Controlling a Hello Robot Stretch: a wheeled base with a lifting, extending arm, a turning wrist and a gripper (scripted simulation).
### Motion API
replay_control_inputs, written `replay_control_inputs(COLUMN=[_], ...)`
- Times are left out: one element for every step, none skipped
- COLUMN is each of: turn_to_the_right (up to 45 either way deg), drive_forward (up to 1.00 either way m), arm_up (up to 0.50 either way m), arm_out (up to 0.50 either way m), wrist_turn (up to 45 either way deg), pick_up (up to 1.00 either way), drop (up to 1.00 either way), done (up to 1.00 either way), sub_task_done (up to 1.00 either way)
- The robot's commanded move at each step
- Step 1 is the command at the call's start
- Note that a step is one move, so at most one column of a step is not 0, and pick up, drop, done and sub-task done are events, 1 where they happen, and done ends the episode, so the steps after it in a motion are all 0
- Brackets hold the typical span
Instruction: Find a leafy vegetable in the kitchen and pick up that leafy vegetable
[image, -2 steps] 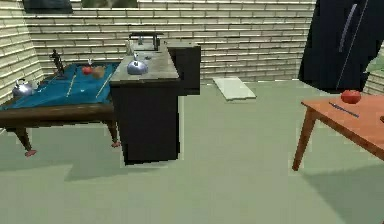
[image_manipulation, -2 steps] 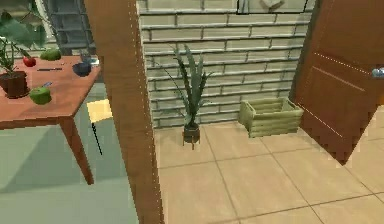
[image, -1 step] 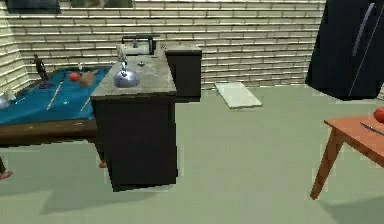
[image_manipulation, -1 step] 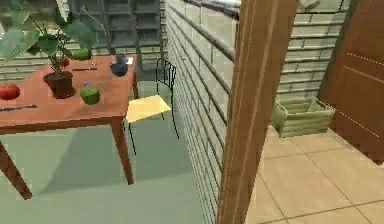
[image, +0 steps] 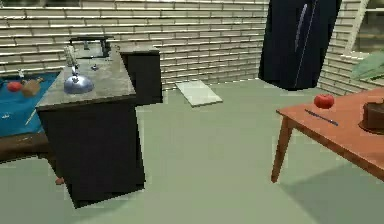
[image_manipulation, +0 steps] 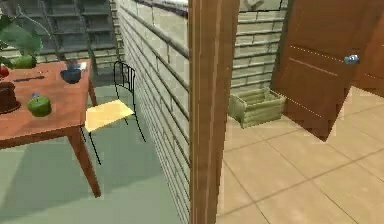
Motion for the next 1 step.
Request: replay_control_inputs(turn_to_the_right=[0.0], drive_forward=[1.0], arm_up=[0.0], arm_out=[0.0], wrist_turn=[0.0], pick_up=[0.0], drop=[0.0], done=[0.0], sub_task_done=[0.0])
